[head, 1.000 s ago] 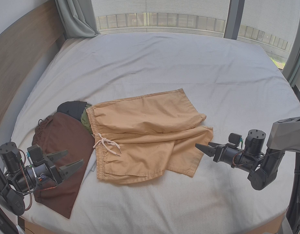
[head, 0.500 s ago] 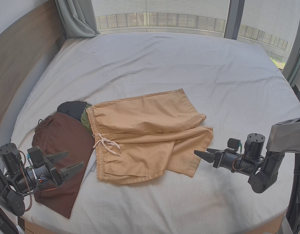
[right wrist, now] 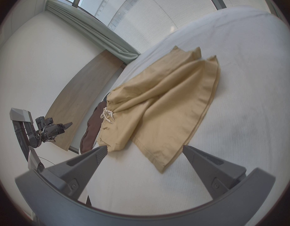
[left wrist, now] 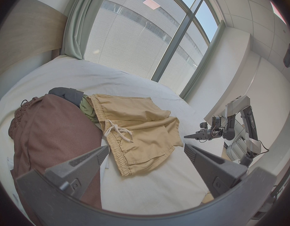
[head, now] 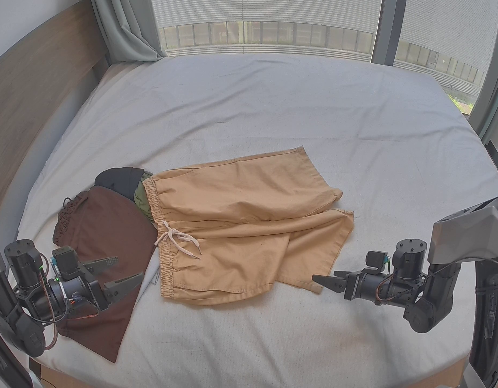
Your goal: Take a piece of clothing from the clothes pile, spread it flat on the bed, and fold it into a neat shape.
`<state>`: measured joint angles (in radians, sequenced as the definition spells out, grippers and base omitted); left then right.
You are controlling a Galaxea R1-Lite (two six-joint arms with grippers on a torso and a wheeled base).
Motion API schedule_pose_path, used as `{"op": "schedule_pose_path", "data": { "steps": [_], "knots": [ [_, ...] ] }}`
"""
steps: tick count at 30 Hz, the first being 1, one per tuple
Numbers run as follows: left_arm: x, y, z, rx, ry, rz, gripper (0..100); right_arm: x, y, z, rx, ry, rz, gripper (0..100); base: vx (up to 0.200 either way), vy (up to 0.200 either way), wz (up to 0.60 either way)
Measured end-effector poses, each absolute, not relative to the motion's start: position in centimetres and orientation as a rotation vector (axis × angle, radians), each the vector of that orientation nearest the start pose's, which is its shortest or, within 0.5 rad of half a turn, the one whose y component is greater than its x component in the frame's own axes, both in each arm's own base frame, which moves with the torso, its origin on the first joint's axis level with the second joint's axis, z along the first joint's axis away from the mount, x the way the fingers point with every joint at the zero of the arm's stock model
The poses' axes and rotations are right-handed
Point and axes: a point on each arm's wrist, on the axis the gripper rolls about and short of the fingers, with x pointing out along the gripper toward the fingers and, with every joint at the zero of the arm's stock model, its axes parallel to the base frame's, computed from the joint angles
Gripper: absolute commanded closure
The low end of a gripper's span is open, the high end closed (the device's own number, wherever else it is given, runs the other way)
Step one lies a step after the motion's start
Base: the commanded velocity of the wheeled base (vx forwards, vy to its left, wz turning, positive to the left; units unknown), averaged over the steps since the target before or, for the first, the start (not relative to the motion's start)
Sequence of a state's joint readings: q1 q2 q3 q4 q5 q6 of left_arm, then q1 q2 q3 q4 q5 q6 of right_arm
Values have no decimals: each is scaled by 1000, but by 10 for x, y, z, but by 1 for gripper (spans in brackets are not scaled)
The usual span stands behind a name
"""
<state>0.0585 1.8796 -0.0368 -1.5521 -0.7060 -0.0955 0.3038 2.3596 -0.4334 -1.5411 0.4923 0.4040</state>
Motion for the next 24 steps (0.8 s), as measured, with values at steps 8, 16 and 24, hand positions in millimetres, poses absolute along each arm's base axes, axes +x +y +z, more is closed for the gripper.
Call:
{"op": "schedule_pose_path", "data": {
  "steps": [8,16,24],
  "knots": [
    [213,-2,65,-211,325,-628,0,300,110,-38,421,604,695,0,0,0,0],
    [215,-2,63,-213,330,-626,0,306,118,-51,497,644,678,0,0,0,0],
    [215,-1,63,-213,330,-626,0,311,132,-52,576,654,668,0,0,0,0]
  ]
}}
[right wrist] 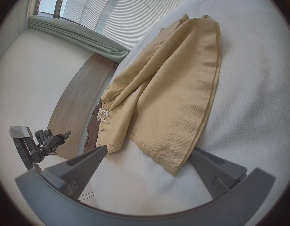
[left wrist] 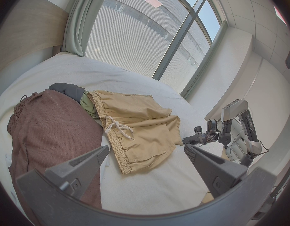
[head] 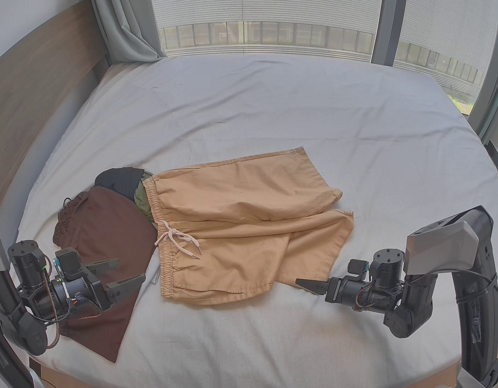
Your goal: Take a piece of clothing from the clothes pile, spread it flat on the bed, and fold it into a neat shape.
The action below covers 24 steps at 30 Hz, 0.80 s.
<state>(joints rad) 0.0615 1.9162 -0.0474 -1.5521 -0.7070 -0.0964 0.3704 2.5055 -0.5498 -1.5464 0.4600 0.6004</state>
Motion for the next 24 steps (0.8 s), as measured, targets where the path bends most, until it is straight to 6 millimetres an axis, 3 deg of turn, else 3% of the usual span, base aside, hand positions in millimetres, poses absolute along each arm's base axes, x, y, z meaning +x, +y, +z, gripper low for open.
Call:
{"op": "schedule_pose_path", "data": {
  "steps": [1,16,24],
  "knots": [
    [215,-1,63,-213,330,-626,0,311,132,-52,575,653,669,100,0,0,0],
    [215,-2,62,-215,332,-626,0,313,131,-54,574,652,659,100,0,0,0],
    [219,-2,60,-224,341,-627,0,306,120,-54,502,643,609,100,0,0,0]
  ]
}}
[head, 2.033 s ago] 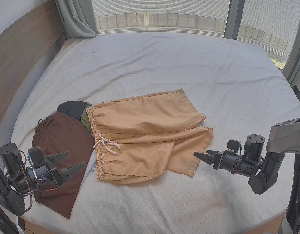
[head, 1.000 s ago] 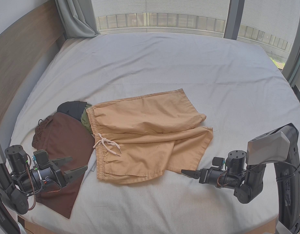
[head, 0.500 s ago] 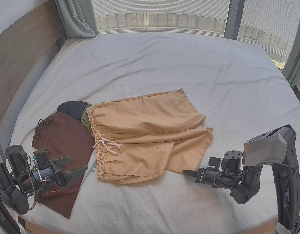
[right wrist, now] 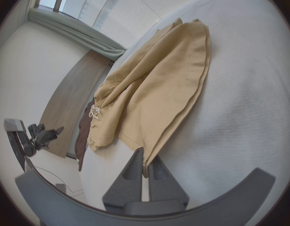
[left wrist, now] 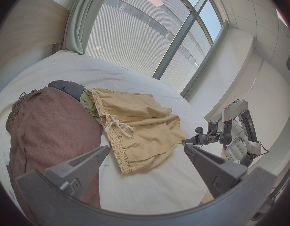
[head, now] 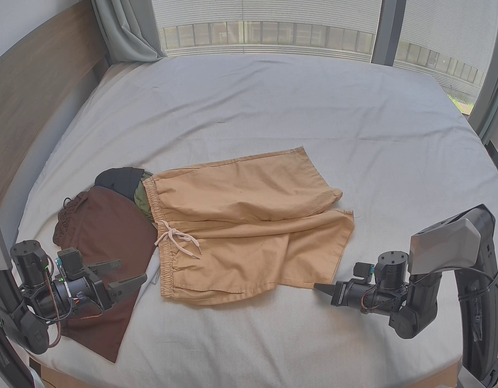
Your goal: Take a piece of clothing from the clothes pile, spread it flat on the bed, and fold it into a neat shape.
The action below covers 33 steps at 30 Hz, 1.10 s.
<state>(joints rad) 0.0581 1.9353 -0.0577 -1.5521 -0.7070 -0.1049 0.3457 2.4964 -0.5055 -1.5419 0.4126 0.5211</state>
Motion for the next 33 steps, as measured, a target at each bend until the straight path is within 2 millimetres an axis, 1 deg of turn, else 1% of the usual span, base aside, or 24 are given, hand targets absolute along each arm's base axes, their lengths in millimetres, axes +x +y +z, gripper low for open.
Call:
{"op": "schedule_pose_path", "data": {
  "steps": [3,7,11,14,19,33],
  "knots": [
    [224,-1,58,-227,340,-627,0,302,106,-52,454,638,587,100,0,0,0],
    [232,-2,55,-256,349,-633,0,299,89,-49,434,629,545,100,0,0,0],
    [243,-3,48,-278,365,-640,0,297,79,-43,434,620,521,100,0,0,0],
    [252,-3,39,-287,386,-641,0,297,76,-39,436,612,513,100,0,0,0],
    [260,-4,26,-301,420,-640,0,296,75,-36,436,603,514,100,0,0,0],
    [269,-11,-1,-381,522,-635,0,298,75,-32,435,584,517,100,0,0,0]
  ]
}}
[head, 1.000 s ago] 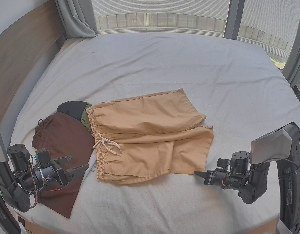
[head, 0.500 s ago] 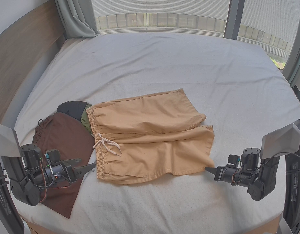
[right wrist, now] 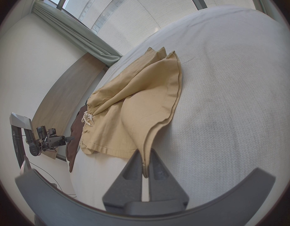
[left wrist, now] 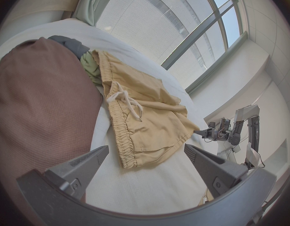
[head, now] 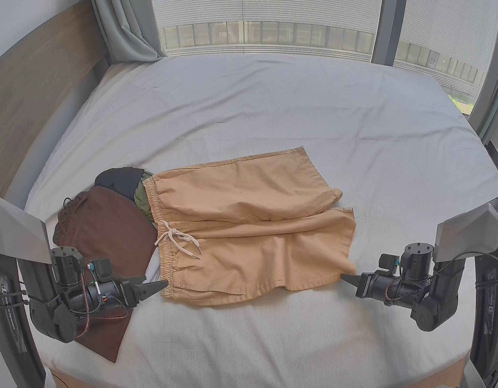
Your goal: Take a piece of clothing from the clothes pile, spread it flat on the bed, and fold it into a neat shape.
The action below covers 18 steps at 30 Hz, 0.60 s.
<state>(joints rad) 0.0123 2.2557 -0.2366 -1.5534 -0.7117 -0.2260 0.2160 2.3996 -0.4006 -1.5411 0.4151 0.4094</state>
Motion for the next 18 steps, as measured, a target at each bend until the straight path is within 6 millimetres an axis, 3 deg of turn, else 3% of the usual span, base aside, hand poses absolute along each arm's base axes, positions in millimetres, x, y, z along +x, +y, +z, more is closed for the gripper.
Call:
{"op": "schedule_pose_path", "data": {
  "steps": [18],
  "knots": [
    [282,-29,-32,-441,615,-602,0,301,75,-31,434,573,517,100,0,0,0]
  ]
}}
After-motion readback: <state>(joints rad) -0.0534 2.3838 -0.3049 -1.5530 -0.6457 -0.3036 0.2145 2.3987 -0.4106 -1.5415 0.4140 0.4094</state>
